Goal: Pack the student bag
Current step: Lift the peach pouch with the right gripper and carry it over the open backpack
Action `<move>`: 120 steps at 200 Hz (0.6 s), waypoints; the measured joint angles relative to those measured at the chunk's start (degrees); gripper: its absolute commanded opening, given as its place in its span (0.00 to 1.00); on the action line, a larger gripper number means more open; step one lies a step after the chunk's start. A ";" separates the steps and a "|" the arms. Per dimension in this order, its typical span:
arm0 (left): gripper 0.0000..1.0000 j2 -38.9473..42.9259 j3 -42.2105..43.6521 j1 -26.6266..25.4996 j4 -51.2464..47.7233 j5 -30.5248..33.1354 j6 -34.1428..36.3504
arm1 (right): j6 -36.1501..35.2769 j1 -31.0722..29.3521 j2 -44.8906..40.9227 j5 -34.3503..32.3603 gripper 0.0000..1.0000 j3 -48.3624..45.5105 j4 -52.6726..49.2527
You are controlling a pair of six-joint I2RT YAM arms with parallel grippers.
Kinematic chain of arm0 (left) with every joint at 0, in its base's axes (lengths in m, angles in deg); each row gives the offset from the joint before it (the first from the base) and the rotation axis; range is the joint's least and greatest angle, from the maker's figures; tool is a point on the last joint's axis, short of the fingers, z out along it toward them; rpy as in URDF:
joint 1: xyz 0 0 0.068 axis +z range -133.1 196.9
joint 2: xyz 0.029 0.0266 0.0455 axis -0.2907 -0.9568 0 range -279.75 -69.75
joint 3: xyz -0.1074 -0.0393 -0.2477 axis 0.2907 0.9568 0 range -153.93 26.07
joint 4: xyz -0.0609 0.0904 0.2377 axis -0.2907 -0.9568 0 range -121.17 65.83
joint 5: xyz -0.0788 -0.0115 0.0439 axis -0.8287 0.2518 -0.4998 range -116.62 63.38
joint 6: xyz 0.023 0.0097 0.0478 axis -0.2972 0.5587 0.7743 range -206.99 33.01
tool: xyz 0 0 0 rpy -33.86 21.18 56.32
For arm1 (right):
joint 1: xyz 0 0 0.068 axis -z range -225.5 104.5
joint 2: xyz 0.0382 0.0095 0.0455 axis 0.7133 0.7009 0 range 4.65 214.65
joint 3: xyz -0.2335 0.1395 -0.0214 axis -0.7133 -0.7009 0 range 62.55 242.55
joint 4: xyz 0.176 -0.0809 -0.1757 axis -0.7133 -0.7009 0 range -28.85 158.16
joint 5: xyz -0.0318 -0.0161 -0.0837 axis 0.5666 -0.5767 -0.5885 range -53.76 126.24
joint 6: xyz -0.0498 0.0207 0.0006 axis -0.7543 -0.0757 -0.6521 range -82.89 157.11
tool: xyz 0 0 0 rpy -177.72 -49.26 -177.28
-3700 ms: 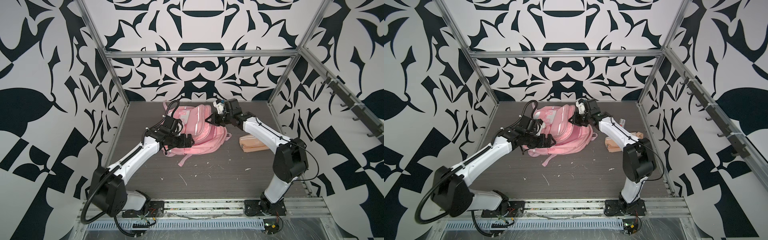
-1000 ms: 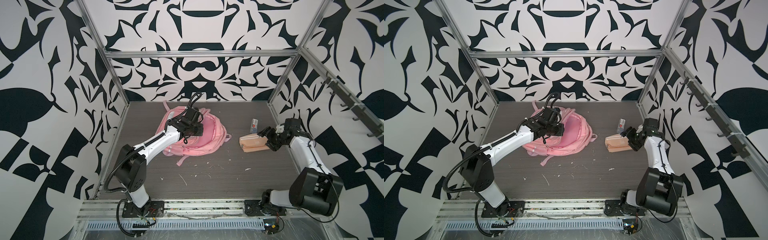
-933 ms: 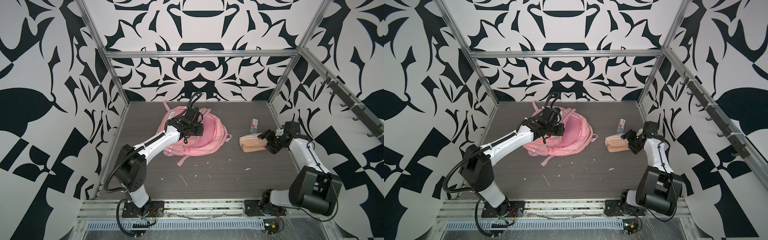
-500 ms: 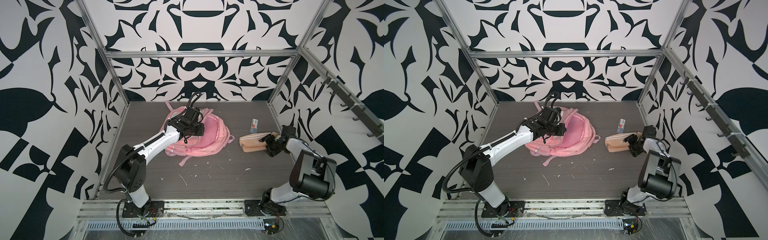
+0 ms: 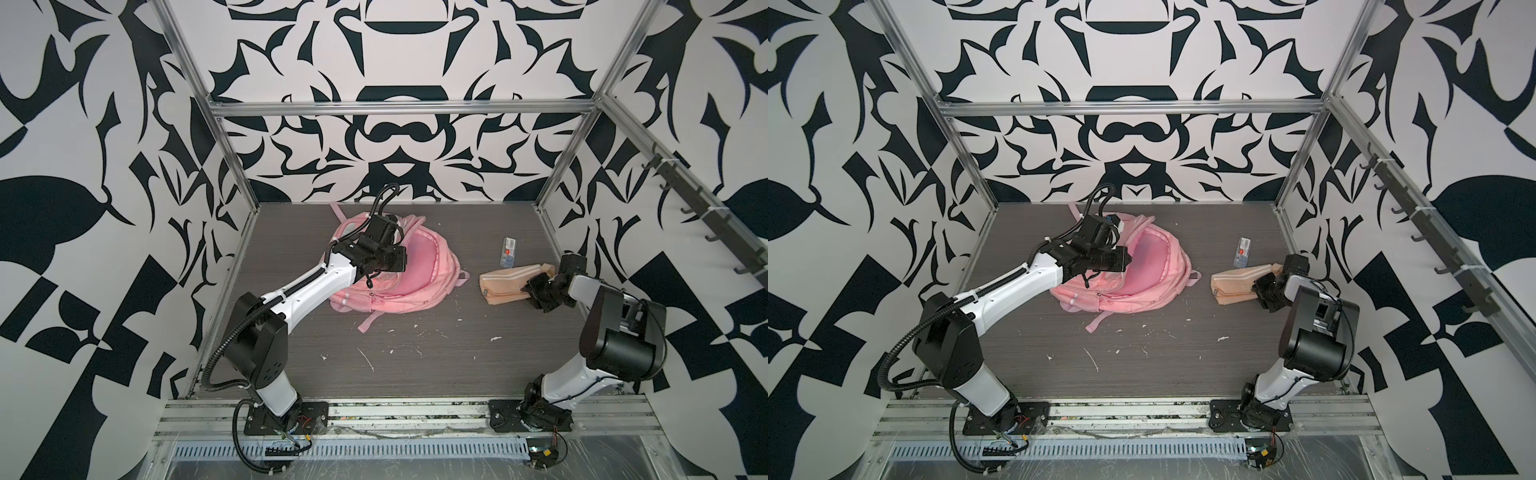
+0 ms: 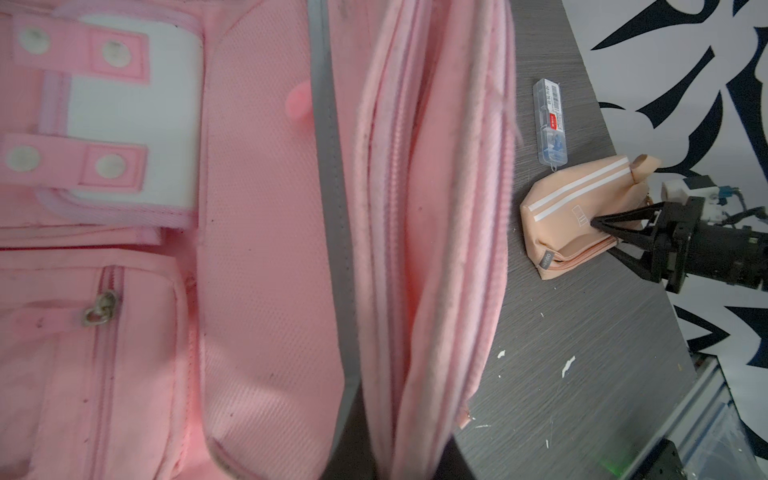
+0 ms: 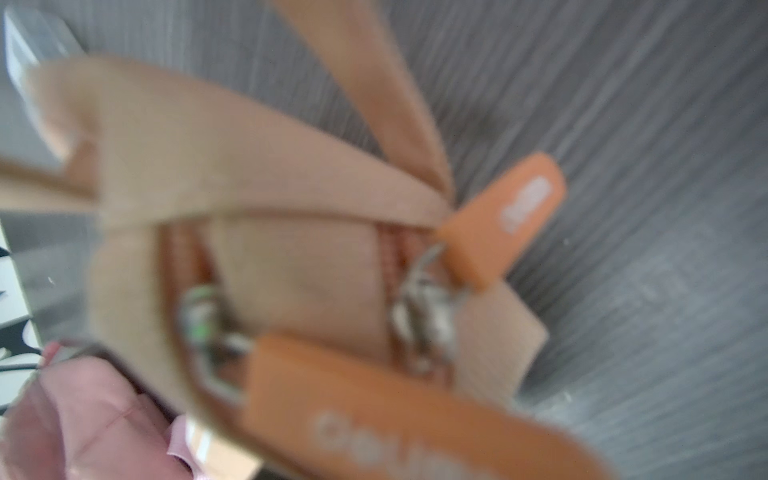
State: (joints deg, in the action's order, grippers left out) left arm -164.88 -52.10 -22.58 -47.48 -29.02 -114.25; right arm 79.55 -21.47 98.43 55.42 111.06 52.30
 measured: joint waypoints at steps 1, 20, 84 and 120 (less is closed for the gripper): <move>0.00 0.02 0.00 0.00 0.00 0.00 0.00 | 0.09 0.00 0.00 0.00 0.21 -0.04 0.04; 0.00 0.15 0.00 0.02 -0.04 0.02 0.04 | -0.22 0.00 -0.68 0.00 0.10 -0.68 0.42; 0.00 3.15 -0.66 1.36 -2.80 -3.13 2.05 | -1.95 0.00 -13.62 -1.25 0.00 -2.97 -4.70; 0.00 4.20 -2.95 1.75 -7.50 -7.13 3.82 | -3.65 -2.05 -22.99 -1.64 0.00 -2.91 -9.99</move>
State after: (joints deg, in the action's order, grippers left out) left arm -160.68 -55.05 -20.83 -54.97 -36.14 -110.43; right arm 75.90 -23.52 75.43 53.78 108.15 42.31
